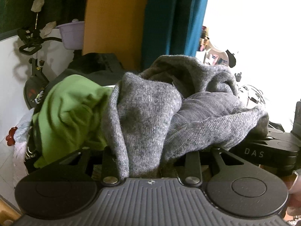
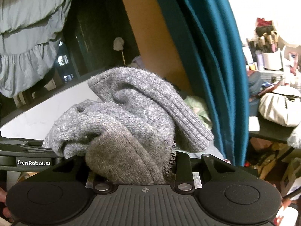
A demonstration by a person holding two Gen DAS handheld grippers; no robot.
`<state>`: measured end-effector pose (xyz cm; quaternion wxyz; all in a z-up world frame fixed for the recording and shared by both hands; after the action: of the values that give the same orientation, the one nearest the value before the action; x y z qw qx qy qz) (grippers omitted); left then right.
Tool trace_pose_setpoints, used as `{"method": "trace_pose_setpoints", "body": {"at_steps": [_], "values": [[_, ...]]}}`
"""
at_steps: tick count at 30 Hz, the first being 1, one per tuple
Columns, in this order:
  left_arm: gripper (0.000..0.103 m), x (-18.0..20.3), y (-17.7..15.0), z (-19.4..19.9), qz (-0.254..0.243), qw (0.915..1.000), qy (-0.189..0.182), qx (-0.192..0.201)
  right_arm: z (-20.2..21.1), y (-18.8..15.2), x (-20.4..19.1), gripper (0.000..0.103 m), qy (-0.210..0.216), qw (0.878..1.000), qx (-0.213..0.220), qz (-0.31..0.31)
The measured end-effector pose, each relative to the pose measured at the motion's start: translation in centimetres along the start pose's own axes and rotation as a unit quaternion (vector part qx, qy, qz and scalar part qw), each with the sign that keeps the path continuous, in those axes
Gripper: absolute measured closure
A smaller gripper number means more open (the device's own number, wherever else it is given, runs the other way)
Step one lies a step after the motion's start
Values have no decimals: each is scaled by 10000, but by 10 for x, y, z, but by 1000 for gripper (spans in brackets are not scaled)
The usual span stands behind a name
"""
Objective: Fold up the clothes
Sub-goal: 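Lift the grey sweater off the heap with both grippers, then carry the grey sweater with both grippers toward the triangle-print board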
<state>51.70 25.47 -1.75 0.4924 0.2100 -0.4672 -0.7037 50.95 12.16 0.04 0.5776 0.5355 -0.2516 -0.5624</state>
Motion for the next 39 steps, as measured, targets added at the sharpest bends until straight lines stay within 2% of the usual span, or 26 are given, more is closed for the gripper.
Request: {"method": "trace_pose_setpoints", "body": {"at_steps": [10, 17, 21, 29, 39], "values": [[66, 69, -25, 13, -28, 9999, 79, -92, 66, -14, 32, 74, 45, 10000, 0, -51], [67, 100, -44, 27, 45, 9999, 111, -105, 102, -25, 40, 74, 65, 10000, -21, 14], [67, 110, -46, 31, 83, 9999, -17, -96, 120, -22, 38, 74, -45, 9999, 88, 92], [66, 130, -40, 41, -259, 9980, -572, 83, 152, -10, 30, 74, -600, 9972, 414, 178], [67, 117, -68, 65, -224, 9938, -1040, -323, 177, -46, -13, 74, -1070, 9940, 245, -35]]}}
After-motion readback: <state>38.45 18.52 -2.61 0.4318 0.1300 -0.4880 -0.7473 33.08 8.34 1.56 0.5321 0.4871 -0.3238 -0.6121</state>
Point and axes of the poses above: each gripper's, at about its wrist camera, not at the fingertips, and z roughly against the way its jaws point, x to its right, y to its top, the point moved 10 cm from there along -z, roughly the way its jaws point, and after that the axes turned 6 degrees about x, right-handed, at the moved point
